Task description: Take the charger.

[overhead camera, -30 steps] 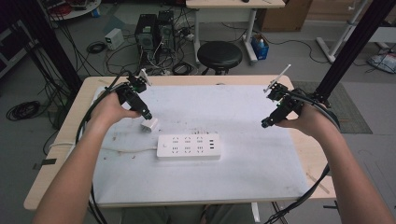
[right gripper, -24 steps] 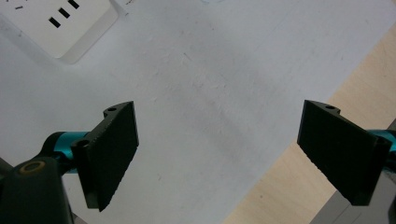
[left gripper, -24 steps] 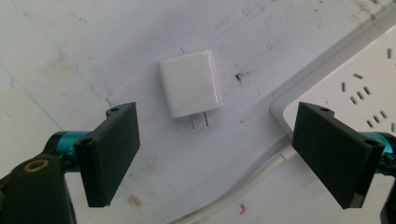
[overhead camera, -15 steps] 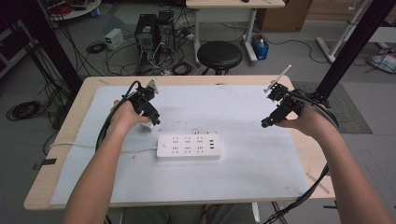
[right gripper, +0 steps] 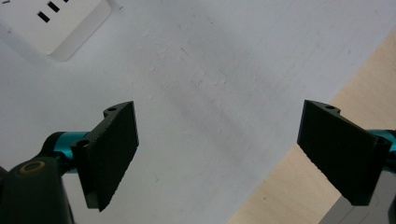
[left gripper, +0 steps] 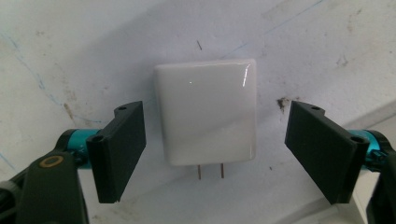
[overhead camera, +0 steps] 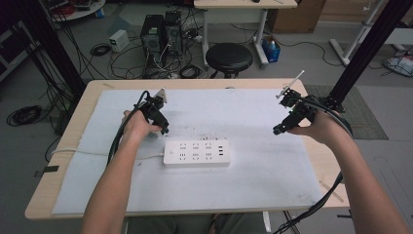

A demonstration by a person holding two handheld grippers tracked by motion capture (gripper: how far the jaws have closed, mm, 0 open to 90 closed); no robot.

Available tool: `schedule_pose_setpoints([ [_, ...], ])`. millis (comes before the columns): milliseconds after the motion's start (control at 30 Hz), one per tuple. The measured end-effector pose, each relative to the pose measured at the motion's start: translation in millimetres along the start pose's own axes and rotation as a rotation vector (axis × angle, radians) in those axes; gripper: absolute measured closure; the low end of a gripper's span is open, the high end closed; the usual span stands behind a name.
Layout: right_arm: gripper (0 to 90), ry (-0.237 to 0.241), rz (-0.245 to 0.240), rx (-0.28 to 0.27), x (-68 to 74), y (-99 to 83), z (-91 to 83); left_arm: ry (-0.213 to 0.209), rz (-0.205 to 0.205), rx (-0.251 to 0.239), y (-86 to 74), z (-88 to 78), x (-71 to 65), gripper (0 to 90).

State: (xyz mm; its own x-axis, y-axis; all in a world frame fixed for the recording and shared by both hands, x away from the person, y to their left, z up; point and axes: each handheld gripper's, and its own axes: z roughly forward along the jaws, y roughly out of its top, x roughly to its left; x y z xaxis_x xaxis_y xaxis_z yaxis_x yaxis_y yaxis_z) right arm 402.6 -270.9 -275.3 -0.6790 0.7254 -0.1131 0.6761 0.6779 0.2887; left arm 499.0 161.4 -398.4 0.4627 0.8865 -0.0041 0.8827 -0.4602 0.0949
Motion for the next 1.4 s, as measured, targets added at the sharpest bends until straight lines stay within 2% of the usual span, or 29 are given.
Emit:
schedule_pose_setpoints([
  [167,12.0,0.003,0.004,0.001,-0.9,-0.8,1.9,0.014,-0.008,0.007,1.1,5.4,0.3,25.2],
  [200,12.0,0.005,0.008,0.000,-0.7,-0.9,2.5,0.020,-0.012,0.009,1.2,6.3,-0.3,29.0],
  [400,12.0,0.004,0.008,-0.001,-0.8,-1.0,3.5,0.032,0.007,0.030,2.2,11.8,-0.3,34.4],
  [433,12.0,0.005,0.005,0.002,-0.7,-1.0,4.2,0.027,0.001,0.029,1.9,12.7,-0.4,38.4],
  [500,12.0,0.006,0.006,0.001,-0.5,-1.1,4.5,0.033,0.002,0.021,1.6,11.4,-1.0,41.8],
  [567,12.1,0.004,0.006,0.001,-0.6,-1.0,4.6,0.033,0.005,0.027,1.2,10.5,-1.4,42.0],
  [667,12.1,0.003,0.011,0.001,-0.8,-0.9,4.0,0.026,0.007,0.011,-1.3,4.5,-0.7,42.2],
  [733,12.1,0.006,0.030,-0.004,-0.9,-0.3,4.0,0.008,0.014,-0.005,-4.8,-7.7,0.7,42.3],
  [767,12.1,0.006,0.030,-0.004,-0.9,-0.3,4.0,0.008,0.014,-0.005,-4.8,-7.7,0.7,42.3],
  [833,12.2,0.014,0.045,-0.002,-0.9,0.9,3.4,0.000,0.026,-0.035,-9.4,-27.5,2.0,42.4],
  [867,12.2,0.014,0.045,-0.002,-0.9,0.9,3.4,0.000,0.026,-0.035,-9.4,-27.5,2.0,42.4],
  [933,12.3,0.014,0.057,0.002,-1.0,2.1,1.9,0.000,0.041,-0.051,-13.0,-43.5,1.6,42.4],
  [967,12.3,0.023,0.078,0.007,-0.6,3.9,0.0,0.001,0.067,-0.058,-16.9,-60.7,1.0,42.4],
  [1100,12.3,0.032,0.108,0.015,-0.5,8.0,-4.7,-0.005,0.090,-0.091,-25.8,-94.4,-5.2,42.4],
  [1133,12.3,0.032,0.108,0.015,-0.5,8.0,-4.7,-0.005,0.090,-0.091,-25.8,-94.4,-5.2,42.4],
  [1167,12.3,0.029,0.108,0.021,0.6,10.3,-6.6,-0.005,0.109,-0.100,-29.6,-110.3,-8.3,42.5],
  [1200,12.3,0.029,0.108,0.021,0.6,10.3,-6.6,-0.005,0.109,-0.100,-29.6,-110.3,-8.3,42.4],
  [1233,12.4,0.027,0.114,0.028,2.8,13.0,-8.4,-0.011,0.118,-0.113,-33.3,-123.3,-12.3,42.4],
  [1267,12.3,0.025,0.113,0.032,3.9,14.3,-9.2,-0.011,0.136,-0.110,-34.9,-129.6,-13.2,42.4],
  [1333,12.3,0.023,0.107,0.035,4.7,15.4,-9.9,-0.017,0.134,-0.117,-36.6,-134.2,-15.3,42.4],
  [1400,12.3,0.021,0.101,0.037,8.7,18.5,-12.8,-0.016,0.158,-0.122,-40.7,-146.8,-19.1,42.4],
])
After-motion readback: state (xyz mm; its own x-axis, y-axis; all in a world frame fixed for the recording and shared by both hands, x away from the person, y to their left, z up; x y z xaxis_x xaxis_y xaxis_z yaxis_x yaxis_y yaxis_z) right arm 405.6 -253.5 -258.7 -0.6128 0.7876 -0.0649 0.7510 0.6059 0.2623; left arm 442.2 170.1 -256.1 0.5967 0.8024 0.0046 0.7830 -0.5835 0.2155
